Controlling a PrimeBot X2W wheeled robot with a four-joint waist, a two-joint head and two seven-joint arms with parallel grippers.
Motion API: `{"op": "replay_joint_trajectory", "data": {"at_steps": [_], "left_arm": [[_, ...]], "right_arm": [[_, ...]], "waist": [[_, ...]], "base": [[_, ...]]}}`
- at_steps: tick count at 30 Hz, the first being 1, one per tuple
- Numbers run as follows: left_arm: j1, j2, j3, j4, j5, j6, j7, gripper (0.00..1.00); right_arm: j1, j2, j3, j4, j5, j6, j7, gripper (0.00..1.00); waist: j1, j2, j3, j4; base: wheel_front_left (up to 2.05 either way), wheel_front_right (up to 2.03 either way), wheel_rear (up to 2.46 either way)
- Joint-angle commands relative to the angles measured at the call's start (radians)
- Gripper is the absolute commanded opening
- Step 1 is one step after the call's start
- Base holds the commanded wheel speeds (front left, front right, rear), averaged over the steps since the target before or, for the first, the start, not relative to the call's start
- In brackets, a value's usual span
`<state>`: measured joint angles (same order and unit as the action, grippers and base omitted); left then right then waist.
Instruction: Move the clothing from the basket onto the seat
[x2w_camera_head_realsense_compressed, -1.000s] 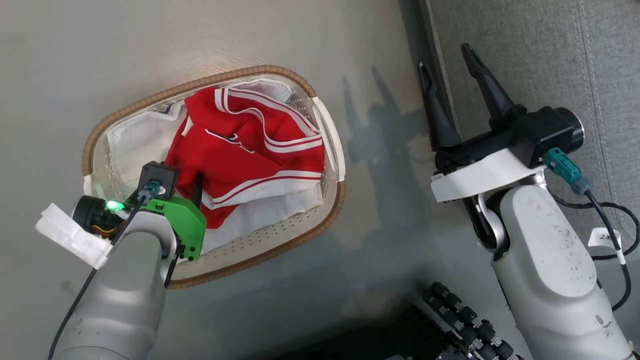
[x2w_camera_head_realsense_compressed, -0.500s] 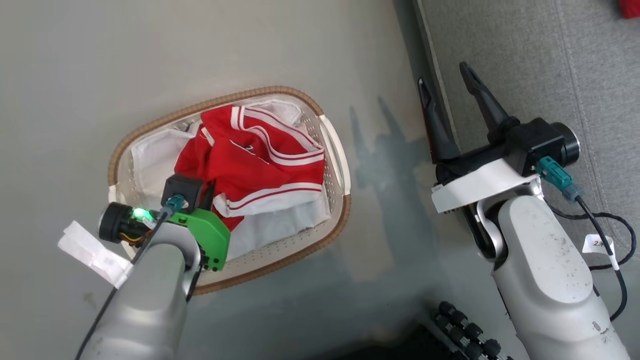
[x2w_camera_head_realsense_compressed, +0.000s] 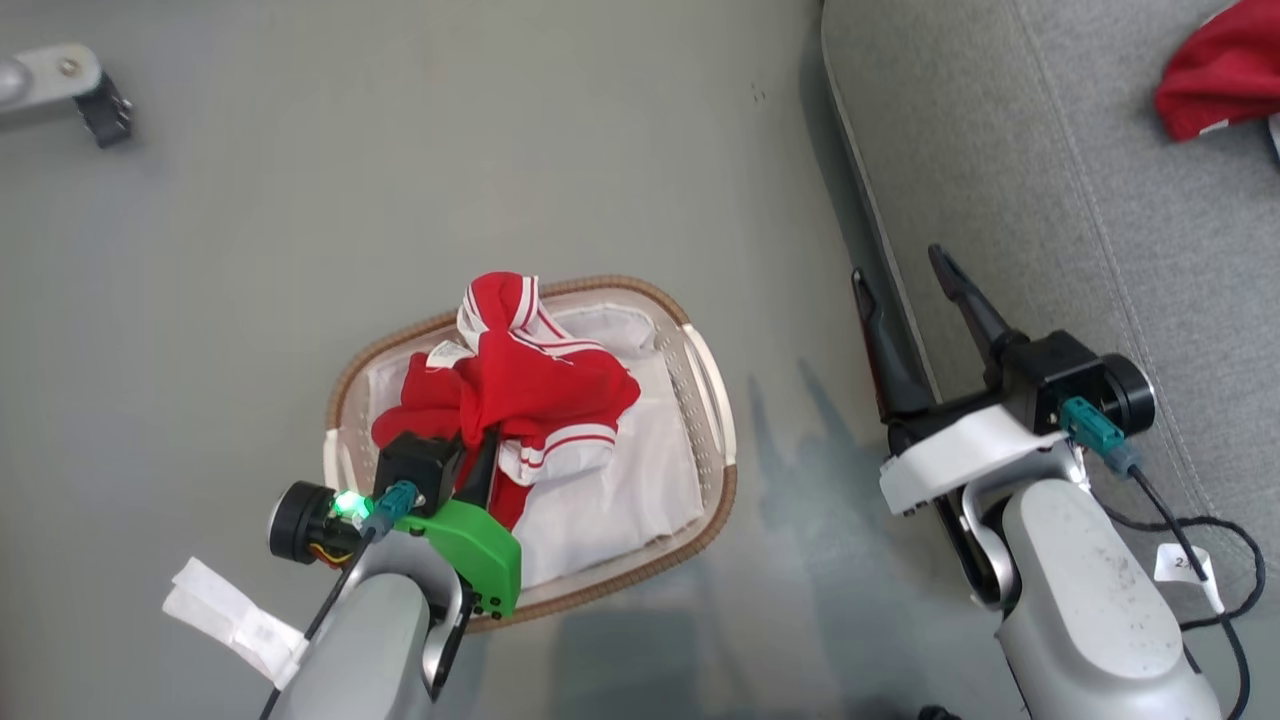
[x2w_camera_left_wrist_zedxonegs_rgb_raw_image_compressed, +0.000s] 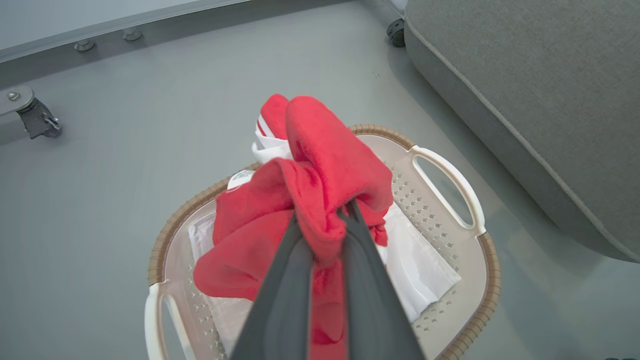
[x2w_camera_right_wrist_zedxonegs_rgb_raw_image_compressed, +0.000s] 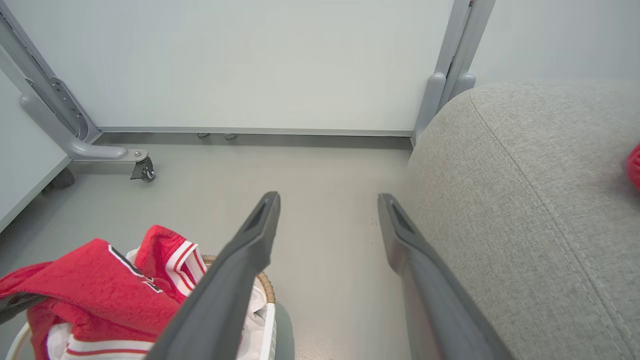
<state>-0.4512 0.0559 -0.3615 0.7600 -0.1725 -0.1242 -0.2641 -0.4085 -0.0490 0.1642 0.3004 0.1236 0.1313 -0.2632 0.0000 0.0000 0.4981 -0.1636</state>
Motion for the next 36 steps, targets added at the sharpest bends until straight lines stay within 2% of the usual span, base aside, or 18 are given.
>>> {"op": "replay_joint_trajectory", "data": {"at_steps": [1, 10, 18, 36], "left_arm": [[0.028, 0.0, -0.002, -0.021, 0.006, -0.005, 0.0, 0.0], [0.103, -0.004, 0.027, -0.188, 0.004, -0.005, 0.0, 0.0], [0.161, -0.004, 0.054, -0.315, -0.013, -0.006, 0.0, 0.0], [0.104, -0.004, 0.016, -0.54, -0.053, -0.007, 0.0, 0.0]], "right_arm": [[0.026, -0.005, -0.004, 0.007, -0.005, -0.001, -0.002, 1.0], [0.103, -0.005, -0.014, 0.016, -0.009, -0.001, -0.002, 1.0], [0.158, -0.005, -0.001, 0.022, -0.001, -0.001, -0.002, 1.0], [0.242, -0.005, 0.018, 0.045, 0.005, -0.001, -0.002, 1.0]], "waist": [[0.0, 0.0, -0.109, 0.061], [0.0, 0.0, -0.23, 0.1], [0.0, 0.0, -0.313, 0.106], [0.0, 0.0, -0.392, 0.122]], "base": [[0.0, 0.0, 0.0], [0.0, 0.0, 0.0], [0.0, 0.0, 0.0], [0.0, 0.0, 0.0]]}}
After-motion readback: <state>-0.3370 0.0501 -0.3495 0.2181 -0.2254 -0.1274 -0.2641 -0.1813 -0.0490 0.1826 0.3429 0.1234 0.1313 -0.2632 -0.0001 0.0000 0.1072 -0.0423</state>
